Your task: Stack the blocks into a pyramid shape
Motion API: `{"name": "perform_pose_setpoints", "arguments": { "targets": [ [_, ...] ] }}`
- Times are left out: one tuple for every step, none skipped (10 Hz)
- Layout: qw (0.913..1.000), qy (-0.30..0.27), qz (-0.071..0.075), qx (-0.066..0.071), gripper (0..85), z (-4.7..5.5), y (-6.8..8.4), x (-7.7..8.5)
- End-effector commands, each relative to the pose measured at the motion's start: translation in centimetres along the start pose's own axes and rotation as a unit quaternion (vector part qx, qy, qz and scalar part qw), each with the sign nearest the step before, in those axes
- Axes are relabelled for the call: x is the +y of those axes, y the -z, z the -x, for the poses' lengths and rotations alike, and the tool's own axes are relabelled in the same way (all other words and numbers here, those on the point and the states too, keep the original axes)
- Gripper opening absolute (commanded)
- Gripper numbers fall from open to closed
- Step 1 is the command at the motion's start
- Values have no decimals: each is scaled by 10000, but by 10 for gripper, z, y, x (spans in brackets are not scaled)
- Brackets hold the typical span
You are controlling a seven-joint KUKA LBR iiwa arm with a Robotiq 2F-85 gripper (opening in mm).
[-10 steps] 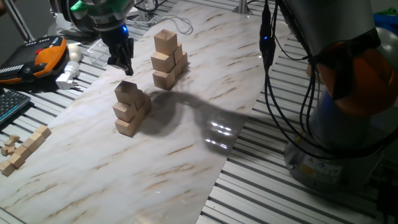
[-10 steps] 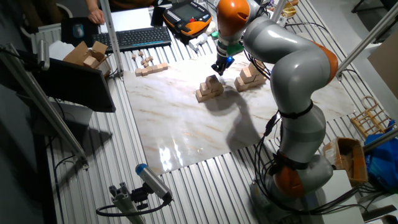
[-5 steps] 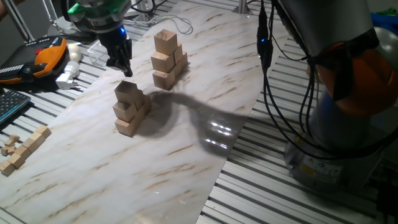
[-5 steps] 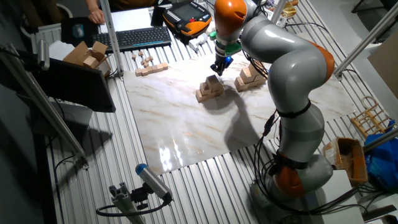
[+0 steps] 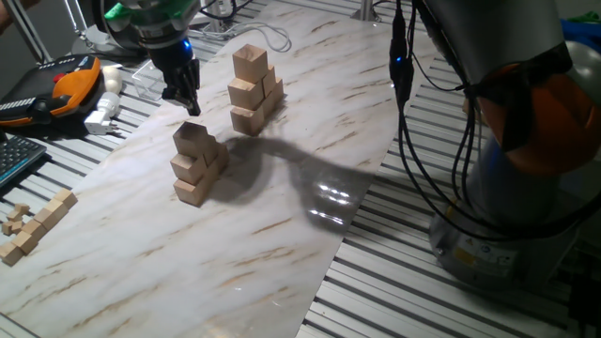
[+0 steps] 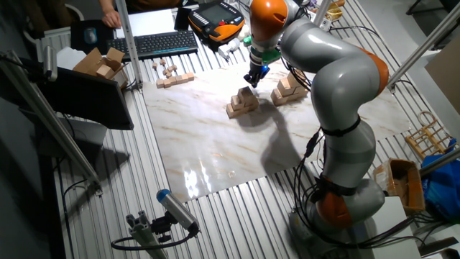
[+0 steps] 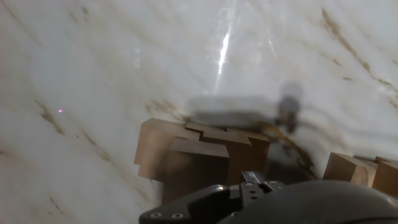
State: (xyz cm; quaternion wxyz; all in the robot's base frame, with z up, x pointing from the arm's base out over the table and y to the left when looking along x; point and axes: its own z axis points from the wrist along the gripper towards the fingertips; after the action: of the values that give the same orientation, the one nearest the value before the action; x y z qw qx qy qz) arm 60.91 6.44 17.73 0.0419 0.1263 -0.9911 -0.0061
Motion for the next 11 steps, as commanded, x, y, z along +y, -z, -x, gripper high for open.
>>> {"name": "perform_pose_setpoints", "arguments": {
  "targets": [
    [10000, 2, 11, 18, 0, 0, 0, 0],
    [10000, 3, 19, 16, 0, 0, 0, 0],
    [10000, 4, 37, 27, 0, 0, 0, 0],
    [9999, -18, 75, 144, 0, 0, 0, 0],
    [9995, -31, 125, 282, 0, 0, 0, 0],
    [9991, -46, 205, 356, 0, 0, 0, 0],
    [9995, -50, 152, 267, 0, 0, 0, 0],
    [9993, -67, 269, 238, 0, 0, 0, 0],
    [9993, -102, 296, 225, 0, 0, 0, 0],
    [9996, -157, 210, 128, 0, -15, 18, 0],
    [9997, -178, 144, 18, 0, -27, 29, 0]
  ]
}}
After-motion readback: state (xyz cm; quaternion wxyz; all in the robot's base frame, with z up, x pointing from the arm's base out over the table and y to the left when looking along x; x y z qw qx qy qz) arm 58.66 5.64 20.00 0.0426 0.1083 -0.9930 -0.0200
